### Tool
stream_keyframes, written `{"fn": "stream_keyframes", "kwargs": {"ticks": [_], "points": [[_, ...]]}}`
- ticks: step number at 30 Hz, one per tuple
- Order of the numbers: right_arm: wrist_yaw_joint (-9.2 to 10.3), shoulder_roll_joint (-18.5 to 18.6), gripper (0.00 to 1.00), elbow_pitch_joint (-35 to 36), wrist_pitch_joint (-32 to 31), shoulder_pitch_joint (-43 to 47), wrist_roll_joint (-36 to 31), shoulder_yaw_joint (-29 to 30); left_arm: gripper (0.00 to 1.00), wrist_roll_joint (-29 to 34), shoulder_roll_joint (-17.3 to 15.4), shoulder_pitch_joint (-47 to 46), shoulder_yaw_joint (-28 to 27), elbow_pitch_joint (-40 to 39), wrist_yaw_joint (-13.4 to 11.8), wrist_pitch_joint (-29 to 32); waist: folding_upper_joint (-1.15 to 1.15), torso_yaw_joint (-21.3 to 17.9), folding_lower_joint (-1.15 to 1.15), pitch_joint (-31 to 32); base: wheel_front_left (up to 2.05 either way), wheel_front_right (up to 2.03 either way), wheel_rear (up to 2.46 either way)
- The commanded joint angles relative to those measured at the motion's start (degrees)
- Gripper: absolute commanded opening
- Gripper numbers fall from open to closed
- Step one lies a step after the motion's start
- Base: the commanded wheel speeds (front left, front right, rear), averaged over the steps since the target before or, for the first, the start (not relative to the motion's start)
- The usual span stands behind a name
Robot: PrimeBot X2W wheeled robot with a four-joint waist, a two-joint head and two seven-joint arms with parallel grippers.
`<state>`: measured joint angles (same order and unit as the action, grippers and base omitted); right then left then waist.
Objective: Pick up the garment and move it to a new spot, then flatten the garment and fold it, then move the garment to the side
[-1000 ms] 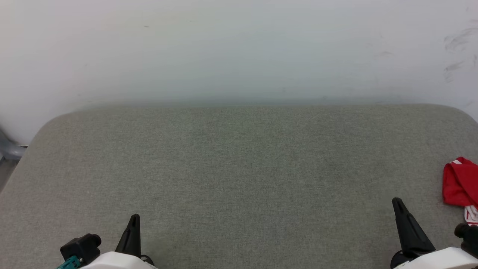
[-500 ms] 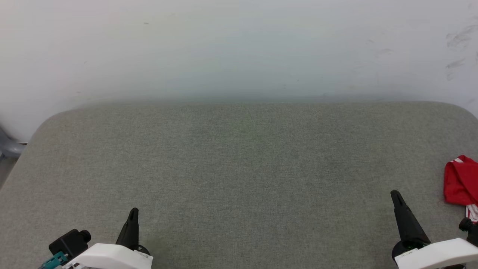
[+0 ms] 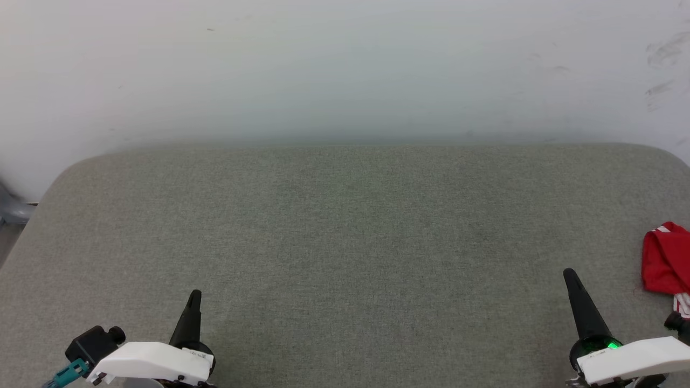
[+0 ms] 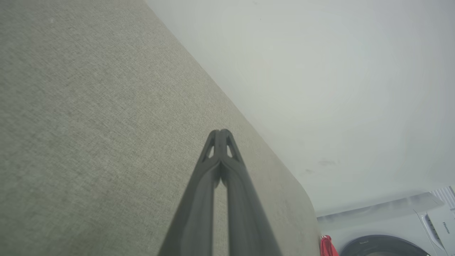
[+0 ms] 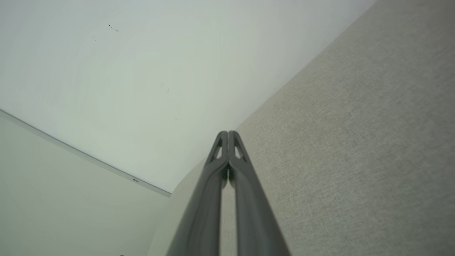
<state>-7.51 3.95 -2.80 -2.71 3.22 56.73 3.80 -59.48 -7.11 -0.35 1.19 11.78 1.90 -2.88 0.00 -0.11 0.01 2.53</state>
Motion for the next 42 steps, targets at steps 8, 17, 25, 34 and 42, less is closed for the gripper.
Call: {"fn": "stream_keyframes", "kwargs": {"ticks": [8, 17, 25, 34, 42], "points": [[0.01, 0.6, 0.00, -1.3, -0.4, -2.8, 5.9, 0.1, 0.00, -5.1, 0.5, -2.1, -1.5, 0.0, 1.1, 1.5, 0.00, 0.0, 0.00, -0.3, 0.00, 0.00, 0.00], [0.01, 0.6, 0.00, -3.0, -0.7, -4.1, 11.4, 0.2, 0.00, -10.0, 1.2, -2.9, -2.7, 0.4, 1.9, 2.9, 0.00, 0.0, 0.00, -0.6, 0.00, 0.00, 0.00], [0.01, 0.5, 0.00, -4.4, -1.0, -5.1, 15.9, 0.4, 0.00, -14.0, 1.6, -3.4, -3.5, 0.7, 2.6, 4.1, 0.00, 0.0, 0.00, -0.9, 0.00, 0.00, 0.00], [0.01, 0.4, 0.00, -6.0, -1.3, -6.1, 20.6, 0.5, 0.00, -18.1, 2.3, -4.2, -4.6, 1.1, 3.4, 5.3, 0.00, 0.0, 0.00, -1.3, 0.00, 0.00, 0.00], [0.02, 0.4, 0.00, -7.2, -1.7, -7.0, 24.4, 0.7, 0.00, -21.6, 2.8, -4.6, -5.3, 1.4, 3.8, 6.3, 0.00, 0.1, 0.00, -1.6, 0.00, 0.00, 0.00]]}}
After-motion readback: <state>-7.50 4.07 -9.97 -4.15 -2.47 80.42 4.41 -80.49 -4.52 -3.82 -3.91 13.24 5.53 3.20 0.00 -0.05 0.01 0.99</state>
